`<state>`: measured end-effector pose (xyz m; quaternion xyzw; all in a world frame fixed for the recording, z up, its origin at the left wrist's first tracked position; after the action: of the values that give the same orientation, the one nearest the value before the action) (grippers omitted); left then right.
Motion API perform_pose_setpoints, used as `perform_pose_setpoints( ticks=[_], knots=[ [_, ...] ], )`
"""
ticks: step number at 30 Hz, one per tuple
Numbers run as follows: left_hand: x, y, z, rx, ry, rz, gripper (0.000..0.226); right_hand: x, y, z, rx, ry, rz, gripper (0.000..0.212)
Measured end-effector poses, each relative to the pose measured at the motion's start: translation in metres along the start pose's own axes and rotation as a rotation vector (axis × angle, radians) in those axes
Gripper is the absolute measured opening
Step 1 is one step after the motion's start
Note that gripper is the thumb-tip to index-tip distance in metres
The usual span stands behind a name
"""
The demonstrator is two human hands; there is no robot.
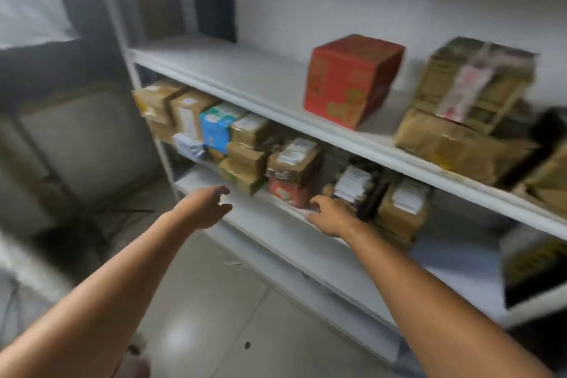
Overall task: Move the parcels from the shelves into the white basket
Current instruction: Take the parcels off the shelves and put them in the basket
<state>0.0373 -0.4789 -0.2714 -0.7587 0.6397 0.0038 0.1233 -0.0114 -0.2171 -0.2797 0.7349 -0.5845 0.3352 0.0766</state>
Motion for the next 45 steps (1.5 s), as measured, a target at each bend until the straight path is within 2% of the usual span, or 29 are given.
perform_pose_setpoints(
  ticks=[2,6,10,13,18,24,27,29,31,33,39,41,45],
  knots=[
    [-0.056,0.011,0.011,0.022,0.021,0.099,0.047,-0.051,-0.019,-0.025,-0.053,0.049,0.098,0.029],
    [-0.168,0.021,0.033,0.028,0.039,0.271,0.046,-0.144,-0.059,-0.071,-0.176,0.183,0.223,0.050],
    [-0.260,0.021,0.062,0.047,0.007,0.353,0.045,-0.222,-0.080,-0.103,-0.245,0.241,0.290,0.054],
    [-0.303,0.025,0.082,0.007,-0.008,0.389,0.043,-0.261,-0.080,-0.118,-0.318,0.298,0.296,0.050],
    [-0.331,0.045,0.131,0.089,-0.107,0.360,0.042,-0.299,-0.063,-0.122,-0.431,0.381,0.328,0.048],
    [-0.378,0.101,0.156,0.074,-0.413,0.417,0.029,-0.326,-0.016,-0.118,-0.613,0.562,0.328,0.057],
    [-0.390,0.126,0.166,0.045,-0.509,0.392,0.044,-0.342,0.005,-0.113,-0.684,0.685,0.348,0.063],
    [-0.395,0.142,0.174,0.074,-0.590,0.360,0.053,-0.350,0.018,-0.111,-0.715,0.767,0.348,0.059],
    [-0.400,0.156,0.183,0.133,-0.667,0.340,0.051,-0.355,0.032,-0.107,-0.725,0.845,0.329,0.047],
    [-0.403,0.166,0.188,0.169,-0.746,0.335,0.040,-0.357,0.039,-0.104,-0.745,0.909,0.298,0.034],
    [-0.399,0.156,0.188,0.244,-0.940,0.350,0.010,-0.348,0.024,-0.097,-0.711,0.986,0.251,0.022],
    [-0.396,0.141,0.181,0.280,-0.982,0.365,0.015,-0.338,0.007,-0.096,-0.697,0.994,0.230,0.017],
    [-0.384,0.107,0.171,0.406,-1.052,0.313,0.022,-0.313,-0.037,-0.089,-0.675,1.098,0.184,0.026]
  ],
)
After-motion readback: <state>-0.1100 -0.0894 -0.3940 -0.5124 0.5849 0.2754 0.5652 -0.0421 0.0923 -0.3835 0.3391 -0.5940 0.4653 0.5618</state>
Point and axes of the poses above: each hand's wrist, its own y-axis towards the middle knuckle, its own z-axis out of the palm, x = y × z, the point moved 9 cm from there along y, towards the middle knuckle, and after that the axes turned 11 degrees about y, right-handed, at the moved point
